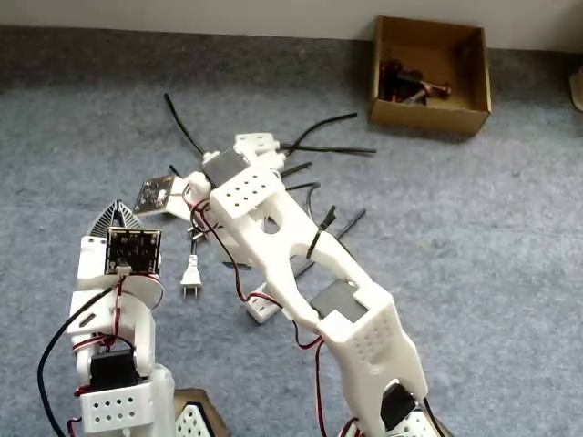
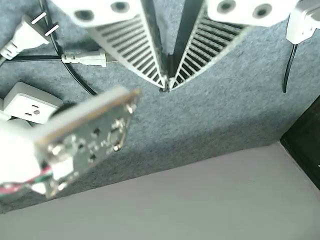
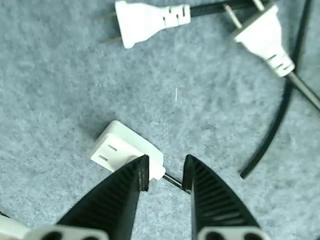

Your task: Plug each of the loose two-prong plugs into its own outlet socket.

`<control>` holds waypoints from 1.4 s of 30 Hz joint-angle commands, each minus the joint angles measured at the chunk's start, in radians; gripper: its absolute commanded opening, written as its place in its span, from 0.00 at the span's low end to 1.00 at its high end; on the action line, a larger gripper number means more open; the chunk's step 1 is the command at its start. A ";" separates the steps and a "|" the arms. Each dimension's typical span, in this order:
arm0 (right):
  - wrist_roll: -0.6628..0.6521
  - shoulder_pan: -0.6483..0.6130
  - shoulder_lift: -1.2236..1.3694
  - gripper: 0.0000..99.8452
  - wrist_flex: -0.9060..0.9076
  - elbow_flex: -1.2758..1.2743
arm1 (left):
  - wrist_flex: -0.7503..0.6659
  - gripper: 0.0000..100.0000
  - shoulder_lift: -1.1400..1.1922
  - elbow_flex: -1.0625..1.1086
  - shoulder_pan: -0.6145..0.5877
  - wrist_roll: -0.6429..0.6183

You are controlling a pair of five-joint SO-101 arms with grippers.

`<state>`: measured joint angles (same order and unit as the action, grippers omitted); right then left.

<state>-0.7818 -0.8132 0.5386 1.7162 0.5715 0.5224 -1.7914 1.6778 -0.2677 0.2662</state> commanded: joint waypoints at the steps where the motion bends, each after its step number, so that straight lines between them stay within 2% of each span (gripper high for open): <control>1: 0.032 0.042 -0.074 0.11 0.031 0.147 | -0.002 0.01 -0.007 0.019 -0.008 -0.011; 11: 0.110 0.177 -0.076 0.11 0.044 0.338 | -0.002 0.01 -0.007 0.019 -0.007 -0.011; 20: 0.239 0.292 -0.079 0.11 0.045 0.453 | -0.002 0.01 -0.004 0.019 -0.004 -0.011; 25: 0.296 0.351 -0.185 0.11 0.045 0.452 | -0.002 0.01 -0.004 0.019 -0.002 -0.011; 29: 0.316 0.390 -0.340 0.11 0.047 0.355 | 0.002 0.01 -0.004 0.019 0.025 -0.011; 36: 0.327 0.487 -0.639 0.11 0.033 0.005 | 0.003 0.01 -0.004 0.019 0.079 -0.006; 42: 0.351 0.613 -0.878 0.11 -0.073 -0.243 | 0.005 0.01 -0.004 0.019 0.099 -0.005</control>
<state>-0.4411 -0.2516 -0.2087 1.6947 0.4166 0.5224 -1.7914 1.6778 -0.1864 0.2662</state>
